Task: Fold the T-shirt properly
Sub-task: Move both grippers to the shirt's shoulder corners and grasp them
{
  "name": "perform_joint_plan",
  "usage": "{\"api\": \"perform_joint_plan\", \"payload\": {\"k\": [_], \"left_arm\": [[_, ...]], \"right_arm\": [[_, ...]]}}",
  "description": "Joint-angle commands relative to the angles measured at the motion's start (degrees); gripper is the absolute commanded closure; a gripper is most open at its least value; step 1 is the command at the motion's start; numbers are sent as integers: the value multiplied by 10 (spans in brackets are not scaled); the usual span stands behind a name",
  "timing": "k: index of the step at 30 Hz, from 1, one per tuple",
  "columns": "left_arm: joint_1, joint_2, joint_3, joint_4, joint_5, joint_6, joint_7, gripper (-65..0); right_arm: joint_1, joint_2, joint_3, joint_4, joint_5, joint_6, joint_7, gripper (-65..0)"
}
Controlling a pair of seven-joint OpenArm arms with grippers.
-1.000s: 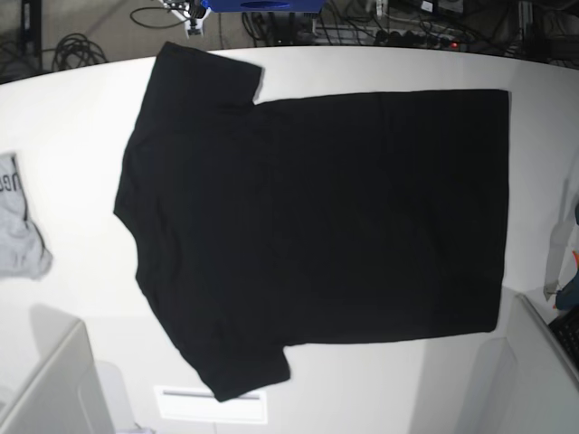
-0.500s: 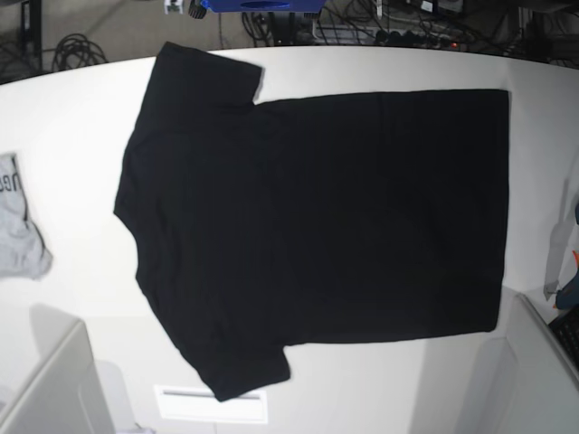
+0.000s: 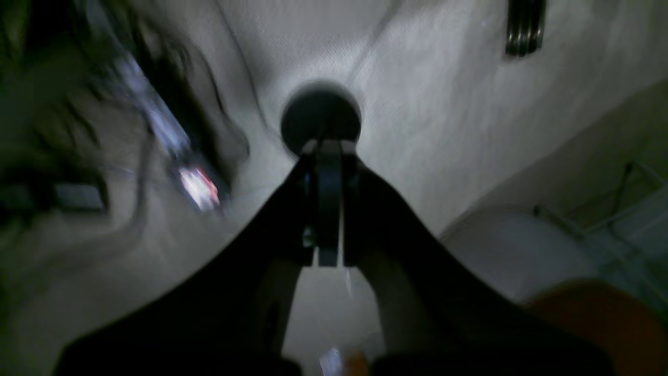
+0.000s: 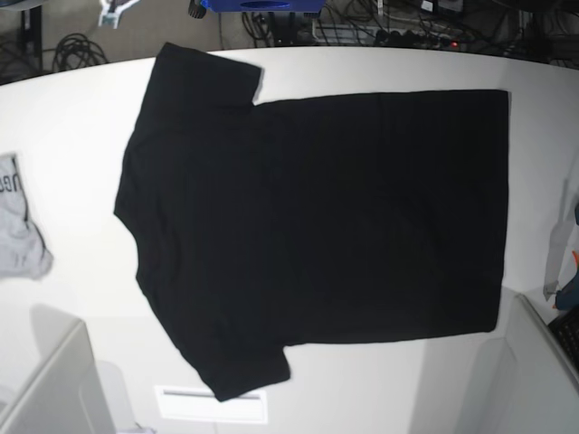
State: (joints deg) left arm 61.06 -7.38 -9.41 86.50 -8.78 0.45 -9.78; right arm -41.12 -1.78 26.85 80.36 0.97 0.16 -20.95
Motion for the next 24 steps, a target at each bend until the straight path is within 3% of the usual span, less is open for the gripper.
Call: {"api": "perform_joint_plan", "payload": {"k": [1,6,11,12,16,18,19,20,22,24], "left_arm": [[28,-17,0,38,-22,-2,-5,0],[80,-76,0,192,-126,-2,-5,0],[75,-90,-47,261,-136,-2,-5,0],[62,-90,-58,260,-136,-2,-3,0],[48,-84,-96,254,-140,-2,-2,0],[41,-72,-127,250,-140,-2,-2,0],[39,-63,-141,248,-140,-2,-2,0],[33,-52,-157,247,-140,-2,-2,-46],[20,-32,-185,239,-140,-2,-2,-207],[9,-25,-201,222,-140,-2,0,-258]], "right_arm": [[-5,10,19,37,-4,-5,-6,0],[-4,-5,72,188,-4,-5,-42,0],[20,-42,82,336,-2,6,-46,0],[30,-48,82,348,9,29,-46,0],[63,-53,88,349,129,173,-81,0],[70,-51,88,349,204,210,-134,0],[73,-50,88,348,236,220,-157,-60],[75,-48,88,345,267,230,-185,-150],[80,-39,88,330,322,243,-215,-284],[82,-34,88,312,348,244,-219,-335]]}}
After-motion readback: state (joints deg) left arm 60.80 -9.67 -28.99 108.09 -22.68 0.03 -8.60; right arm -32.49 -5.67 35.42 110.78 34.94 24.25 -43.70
